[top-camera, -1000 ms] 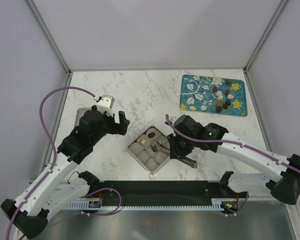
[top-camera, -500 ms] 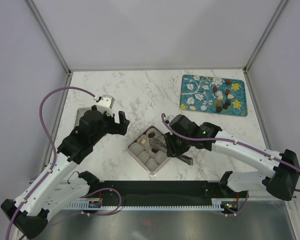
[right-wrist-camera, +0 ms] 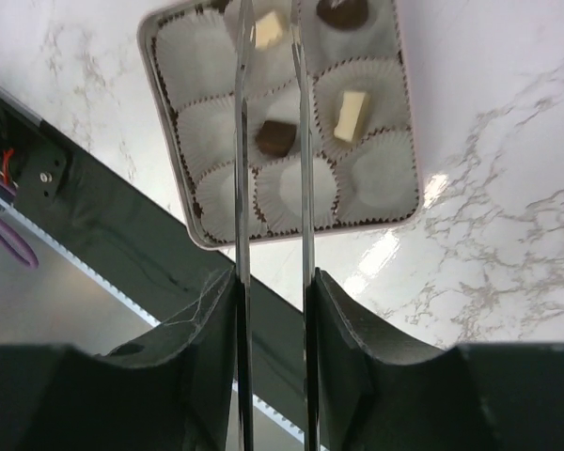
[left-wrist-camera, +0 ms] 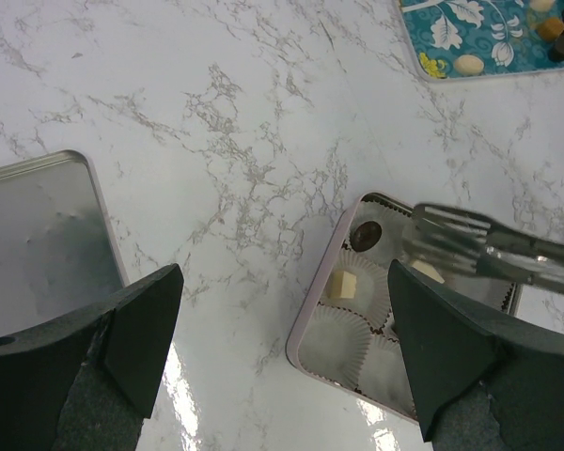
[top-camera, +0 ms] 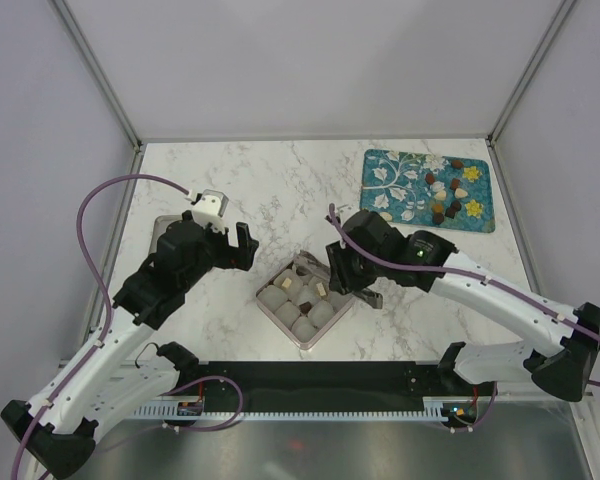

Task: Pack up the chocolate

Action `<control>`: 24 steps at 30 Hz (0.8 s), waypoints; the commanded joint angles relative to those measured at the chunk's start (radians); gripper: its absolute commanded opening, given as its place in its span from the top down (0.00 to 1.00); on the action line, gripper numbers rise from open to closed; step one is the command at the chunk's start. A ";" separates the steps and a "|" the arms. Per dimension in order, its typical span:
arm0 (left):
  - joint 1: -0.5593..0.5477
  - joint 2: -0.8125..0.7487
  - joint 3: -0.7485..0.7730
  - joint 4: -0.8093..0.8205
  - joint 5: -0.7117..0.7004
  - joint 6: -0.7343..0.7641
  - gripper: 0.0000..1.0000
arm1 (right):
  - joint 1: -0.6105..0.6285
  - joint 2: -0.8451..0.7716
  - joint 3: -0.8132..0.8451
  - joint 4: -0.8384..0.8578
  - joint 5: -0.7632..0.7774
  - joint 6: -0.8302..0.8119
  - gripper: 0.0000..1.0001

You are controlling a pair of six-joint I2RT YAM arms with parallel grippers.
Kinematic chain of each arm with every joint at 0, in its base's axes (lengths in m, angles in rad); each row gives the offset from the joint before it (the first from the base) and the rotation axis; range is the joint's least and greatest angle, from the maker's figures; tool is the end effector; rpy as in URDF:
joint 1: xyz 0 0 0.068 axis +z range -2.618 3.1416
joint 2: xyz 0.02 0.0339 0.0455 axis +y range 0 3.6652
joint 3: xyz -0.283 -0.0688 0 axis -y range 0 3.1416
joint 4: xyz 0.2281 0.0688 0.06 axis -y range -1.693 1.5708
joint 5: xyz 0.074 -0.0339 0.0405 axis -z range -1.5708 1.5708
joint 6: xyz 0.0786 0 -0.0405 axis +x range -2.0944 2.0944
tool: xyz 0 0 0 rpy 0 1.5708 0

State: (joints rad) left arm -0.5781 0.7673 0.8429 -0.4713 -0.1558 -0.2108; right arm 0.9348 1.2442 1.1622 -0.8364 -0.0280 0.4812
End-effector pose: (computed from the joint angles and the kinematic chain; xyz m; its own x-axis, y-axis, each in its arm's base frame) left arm 0.1567 -0.0877 0.3286 -0.4035 0.0165 -0.9148 0.3431 0.9296 -0.1346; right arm 0.1491 0.2057 0.3014 -0.7953 -0.2982 -0.5279 -0.5033 0.8101 0.3007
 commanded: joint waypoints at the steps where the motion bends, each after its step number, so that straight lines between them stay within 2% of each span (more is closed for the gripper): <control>1: 0.000 -0.011 0.013 0.019 -0.019 -0.004 0.02 | -0.046 0.011 0.125 -0.044 0.120 -0.029 0.57; 10: 0.000 -0.013 0.016 0.019 -0.005 -0.007 0.02 | -0.447 0.116 0.250 -0.058 0.283 -0.108 0.58; 14: 0.000 -0.013 0.015 0.019 -0.007 -0.007 0.02 | -0.499 0.216 0.274 -0.052 0.260 -0.119 0.57; 24: 0.000 -0.013 0.015 0.019 0.002 -0.009 0.02 | -0.611 0.284 0.208 0.002 0.175 -0.158 0.56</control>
State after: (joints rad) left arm -0.5781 0.7647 0.8429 -0.4740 -0.1543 -0.2108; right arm 0.3519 1.5246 1.3777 -0.8726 0.1814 0.3492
